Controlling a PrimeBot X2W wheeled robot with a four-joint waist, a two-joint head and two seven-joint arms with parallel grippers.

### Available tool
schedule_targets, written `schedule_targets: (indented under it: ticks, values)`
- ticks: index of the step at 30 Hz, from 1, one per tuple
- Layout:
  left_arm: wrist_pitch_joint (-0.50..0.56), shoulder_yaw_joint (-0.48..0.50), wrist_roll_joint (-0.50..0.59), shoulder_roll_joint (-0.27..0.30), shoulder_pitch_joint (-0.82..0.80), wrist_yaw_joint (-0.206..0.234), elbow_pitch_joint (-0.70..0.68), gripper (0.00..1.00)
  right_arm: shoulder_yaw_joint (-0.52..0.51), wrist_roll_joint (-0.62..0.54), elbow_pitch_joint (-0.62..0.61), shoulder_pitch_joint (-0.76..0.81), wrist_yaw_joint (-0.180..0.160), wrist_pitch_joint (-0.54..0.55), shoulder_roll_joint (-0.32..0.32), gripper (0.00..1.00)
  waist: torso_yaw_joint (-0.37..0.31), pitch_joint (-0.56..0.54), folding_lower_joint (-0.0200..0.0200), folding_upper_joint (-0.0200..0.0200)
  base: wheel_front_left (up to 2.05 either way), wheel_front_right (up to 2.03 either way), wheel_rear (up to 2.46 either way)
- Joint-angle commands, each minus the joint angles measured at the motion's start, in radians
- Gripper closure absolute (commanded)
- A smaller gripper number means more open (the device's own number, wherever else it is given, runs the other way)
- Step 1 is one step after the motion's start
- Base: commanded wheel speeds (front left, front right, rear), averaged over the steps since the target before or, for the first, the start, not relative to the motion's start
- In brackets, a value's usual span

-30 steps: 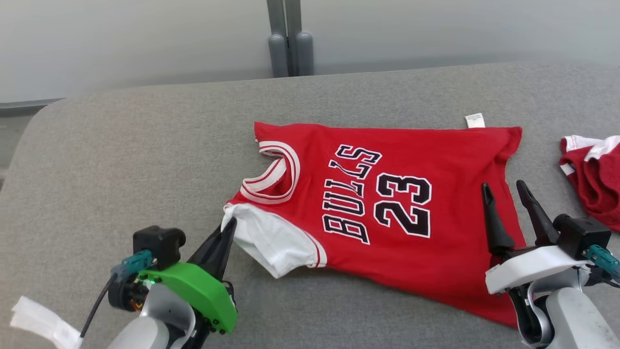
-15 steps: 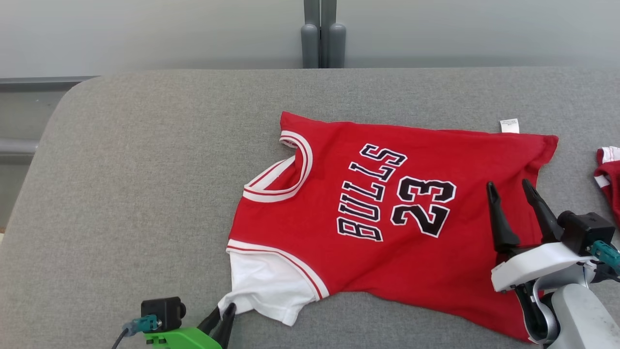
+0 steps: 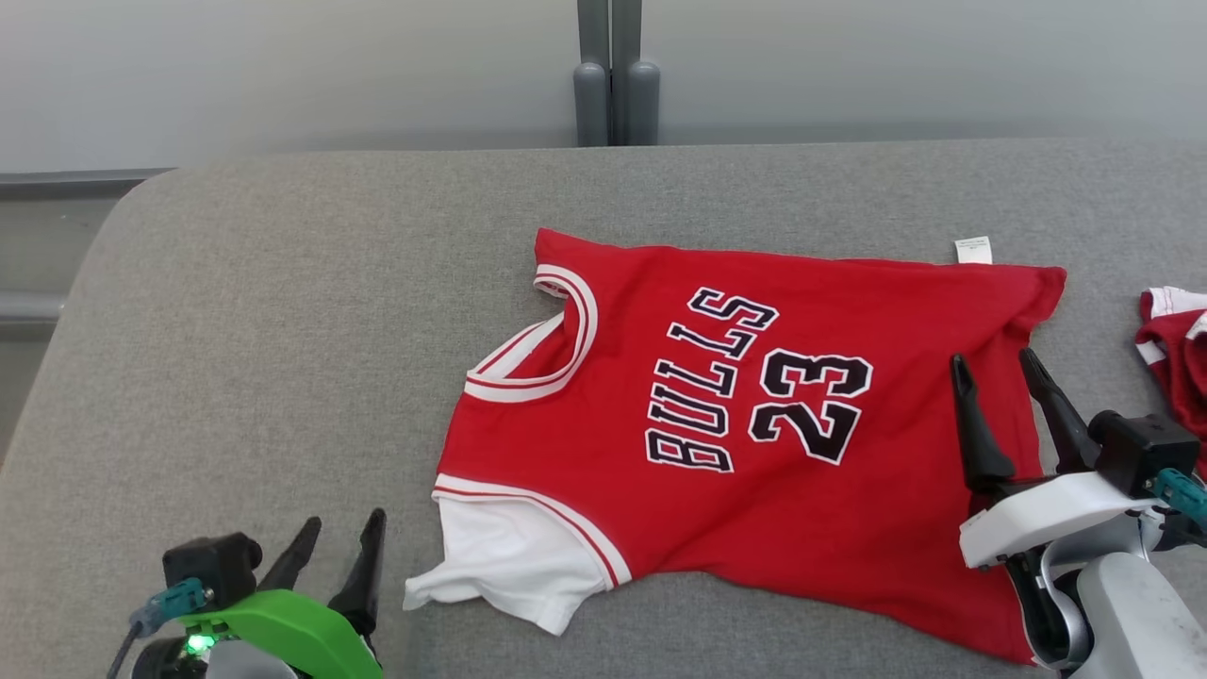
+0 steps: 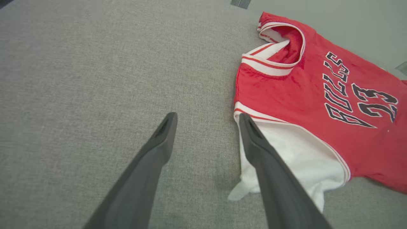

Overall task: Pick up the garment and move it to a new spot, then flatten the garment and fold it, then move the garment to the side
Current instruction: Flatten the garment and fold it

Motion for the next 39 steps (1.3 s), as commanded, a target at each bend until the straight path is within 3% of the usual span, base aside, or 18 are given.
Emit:
schedule_targets:
  ticks: [1,6,9,25,26,27,29,33,39]
  values:
    - [-0.009,0.01,0.016,0.015,0.002,0.015,-0.026,0.0,0.0,0.0,-0.002,0.002,0.0,-0.003,0.001,0.0,-0.012,-0.008,0.0,0.0,0.0,0.0,0.0]
    - [-0.003,0.015,0.028,0.031,-0.004,0.036,-0.078,0.0,-0.003,0.002,-0.009,0.014,0.0,-0.003,0.007,0.0,-0.031,-0.013,0.0,0.0,0.0,0.0,0.0]
    - [0.015,-0.006,0.022,0.014,-0.041,0.018,-0.064,0.0,0.008,0.002,-0.008,0.005,0.0,-0.003,0.007,0.0,-0.052,-0.011,0.0,0.0,0.0,0.0,0.0]
    - [0.188,-0.12,0.024,-0.07,-0.308,-0.123,0.375,0.0,0.034,0.005,-0.005,-0.033,0.0,-0.001,-0.007,0.0,-0.106,0.036,0.0,0.0,0.0,0.0,0.0]
    - [0.19,-0.123,0.024,-0.074,-0.321,-0.131,0.398,0.13,0.033,0.005,-0.005,-0.033,0.0,-0.001,-0.006,0.0,-0.107,0.039,0.0,0.0,0.0,0.0,0.0]
    - [0.186,-0.124,0.024,-0.079,-0.329,-0.136,0.415,0.51,0.032,0.005,-0.004,-0.033,0.0,-0.001,-0.006,0.0,-0.108,0.041,0.0,0.0,0.0,0.0,0.0]
    - [0.184,-0.129,0.017,-0.091,-0.34,-0.157,0.445,1.0,0.032,0.004,-0.005,-0.035,0.0,-0.001,-0.006,0.0,-0.11,0.045,0.0,0.0,0.0,0.0,0.0]
    - [0.148,-0.117,0.011,-0.101,-0.374,-0.184,0.479,1.0,0.031,0.004,-0.006,-0.036,0.0,-0.001,-0.001,0.0,-0.112,0.051,0.0,0.0,0.0,0.0,0.0]
    - [0.054,-0.085,0.022,-0.109,-0.439,-0.19,0.52,1.0,0.034,0.004,-0.013,-0.046,0.0,-0.002,0.005,0.0,-0.122,0.077,0.0,0.0,0.0,0.0,0.0]
